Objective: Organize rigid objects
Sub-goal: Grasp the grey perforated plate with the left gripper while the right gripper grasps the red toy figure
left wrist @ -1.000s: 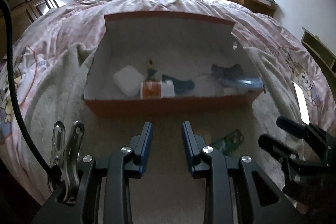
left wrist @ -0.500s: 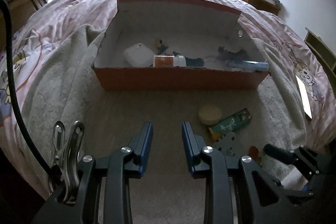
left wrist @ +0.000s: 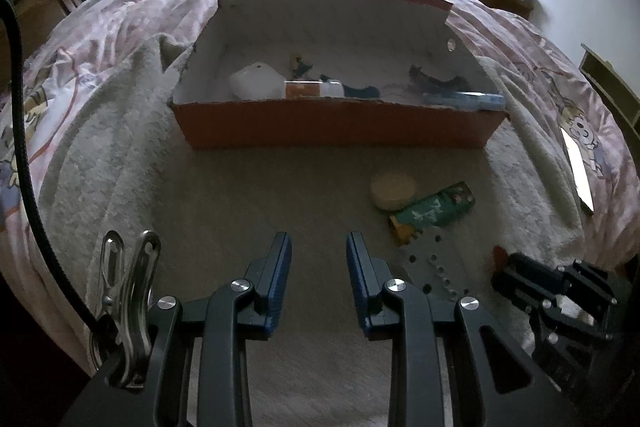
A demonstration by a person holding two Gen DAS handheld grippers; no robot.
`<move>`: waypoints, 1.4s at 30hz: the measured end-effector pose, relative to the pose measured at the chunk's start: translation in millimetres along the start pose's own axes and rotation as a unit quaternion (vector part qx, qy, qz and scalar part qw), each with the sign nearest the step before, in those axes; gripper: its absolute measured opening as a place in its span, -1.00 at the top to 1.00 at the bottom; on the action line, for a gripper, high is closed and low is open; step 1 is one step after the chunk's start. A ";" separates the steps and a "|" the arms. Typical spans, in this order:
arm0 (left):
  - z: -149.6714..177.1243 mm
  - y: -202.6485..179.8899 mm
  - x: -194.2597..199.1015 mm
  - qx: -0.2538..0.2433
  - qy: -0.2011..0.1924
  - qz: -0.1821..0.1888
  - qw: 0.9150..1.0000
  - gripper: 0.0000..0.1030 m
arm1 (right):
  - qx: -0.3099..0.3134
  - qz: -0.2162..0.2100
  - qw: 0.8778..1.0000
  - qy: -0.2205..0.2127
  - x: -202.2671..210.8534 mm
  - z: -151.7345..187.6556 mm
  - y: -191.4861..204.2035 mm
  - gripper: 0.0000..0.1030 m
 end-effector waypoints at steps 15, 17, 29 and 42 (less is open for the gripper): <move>26.3 -48.3 2.6 0.006 0.056 0.052 0.997 0.41 | -0.030 0.031 0.999 0.014 2.9 17.0 -46.1 0.58; 29.5 -54.6 -0.7 0.012 0.070 0.057 0.996 0.24 | -0.033 0.023 0.999 0.009 2.9 18.0 -47.0 0.58; 40.3 -72.4 -28.2 0.019 0.092 0.013 0.995 -0.04 | -0.049 -0.001 0.999 -0.006 2.9 22.0 -48.3 0.57; 50.4 -77.3 -27.1 -0.052 0.065 -0.028 0.996 0.03 | -0.059 -0.008 0.998 -0.008 2.4 22.4 -50.1 0.58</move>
Point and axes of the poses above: each gripper's, at about its wrist camera, not at the fingertips, and x roughly against the way its jaws point, y to its left, z to its underside, the point moved 10 cm from there along -x, roughly the way its jaws point, and after that the axes turned 12 degrees about x, right-handed, at the moved point
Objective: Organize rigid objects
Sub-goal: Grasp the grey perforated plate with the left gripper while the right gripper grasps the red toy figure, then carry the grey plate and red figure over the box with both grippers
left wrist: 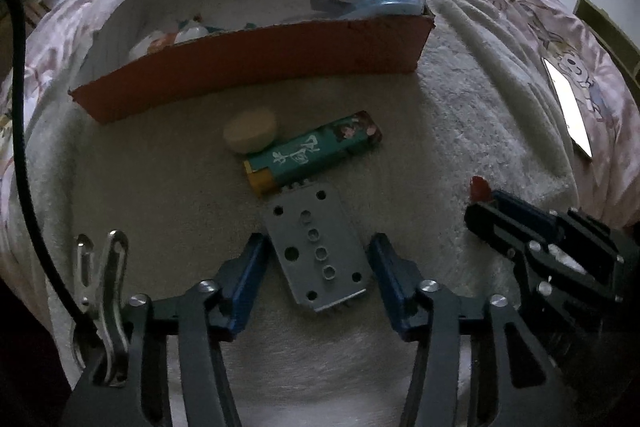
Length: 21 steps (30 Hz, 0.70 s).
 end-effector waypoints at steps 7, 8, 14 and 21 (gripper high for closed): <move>-0.7 11.3 12.9 -0.004 -0.012 0.025 1.000 0.13 | -0.001 0.005 1.000 0.002 -0.4 -2.6 0.2 0.57; -1.5 13.0 15.3 -0.004 -0.015 0.028 0.999 0.13 | -0.002 0.006 1.000 0.002 -0.2 -3.3 0.7 0.57; -9.1 19.4 23.2 -0.003 -0.030 0.041 0.999 0.14 | -0.001 0.004 1.000 -0.003 3.9 -10.7 5.3 0.57; -15.3 26.5 35.6 0.004 -0.047 0.053 0.997 0.14 | 0.018 0.003 1.000 -0.006 8.6 -19.7 19.2 0.58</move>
Point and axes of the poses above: each gripper's, at about its wrist camera, not at the fingertips, and x roughly against the way its jaws point, y to its left, z to its underside, the point moved 10 cm from there along -x, roughly the way its jaws point, and after that the axes turned 12 degrees about x, right-handed, at the moved point
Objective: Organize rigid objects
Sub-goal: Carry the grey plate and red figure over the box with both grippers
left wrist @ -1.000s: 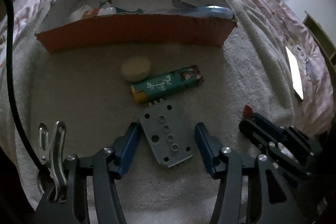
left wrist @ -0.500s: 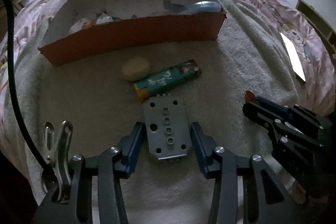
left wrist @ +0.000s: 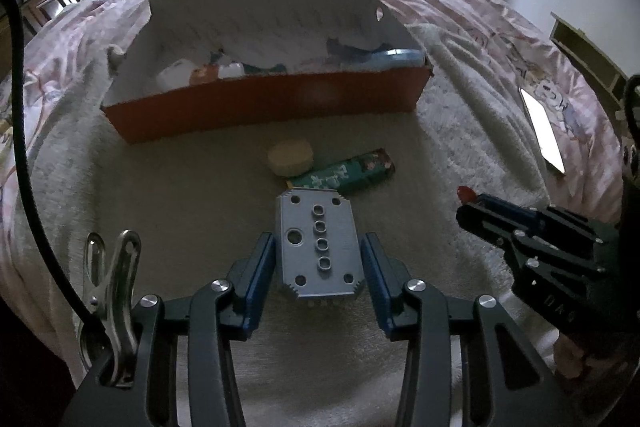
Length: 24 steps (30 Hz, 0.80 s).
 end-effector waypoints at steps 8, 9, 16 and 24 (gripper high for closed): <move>-17.2 12.2 10.8 0.015 -0.025 -0.001 1.000 0.14 | 0.011 -0.007 1.000 0.000 1.0 -11.6 9.8 0.57; -19.5 13.6 11.8 0.016 -0.027 -0.001 1.000 0.14 | 0.013 -0.008 1.000 0.000 0.6 -13.6 10.8 0.58; -46.4 20.9 19.2 0.016 -0.052 -0.002 0.999 0.14 | 0.025 -0.008 1.000 -0.010 -0.4 -38.9 14.9 0.57; -85.6 24.7 17.2 0.016 -0.074 -0.002 0.997 0.14 | 0.041 -0.005 0.999 -0.027 -9.5 -83.1 17.0 0.57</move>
Point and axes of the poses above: each gripper's, at about its wrist camera, not at the fingertips, and x roughly against the way its jaws point, y to its left, z to its underside, the point moved 10 cm from there along -x, roughly the way its jaws point, and after that the axes turned 12 degrees about x, right-handed, at the moved point
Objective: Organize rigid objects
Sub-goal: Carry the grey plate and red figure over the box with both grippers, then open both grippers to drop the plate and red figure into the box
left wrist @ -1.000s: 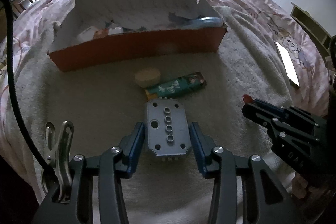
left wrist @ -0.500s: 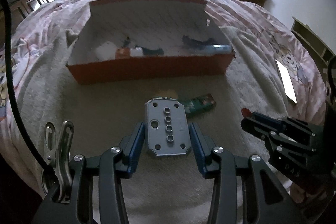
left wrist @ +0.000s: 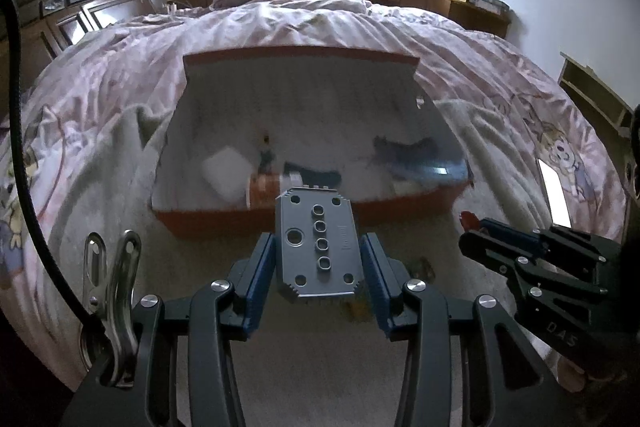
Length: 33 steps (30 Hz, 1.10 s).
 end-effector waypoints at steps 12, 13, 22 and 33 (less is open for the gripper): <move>-50.0 12.6 -33.7 0.019 -0.010 -0.005 1.000 0.14 | 0.002 0.010 1.000 -0.004 -35.2 -50.3 -19.8 0.57; -51.8 13.5 -36.3 0.019 -0.009 -0.006 1.000 0.14 | 0.002 0.010 1.000 -0.004 -37.6 -52.0 -20.3 0.57; -65.9 19.2 -64.9 0.016 0.003 -0.016 1.000 0.13 | 0.002 0.024 1.000 -0.001 -60.9 -65.9 -32.7 0.57; -62.0 29.1 -74.3 0.044 0.023 -0.019 0.999 -0.13 | -0.013 0.040 0.999 -0.011 -57.3 -66.0 -40.8 0.09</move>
Point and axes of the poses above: each gripper's, at about its wrist camera, not at the fingertips, and x roughly against the way its jaws point, y to its left, z to its underside, the point moved 10 cm from there along -x, roughly the way its jaws point, and after that the axes turned 12 degrees about x, right-handed, at the moved point
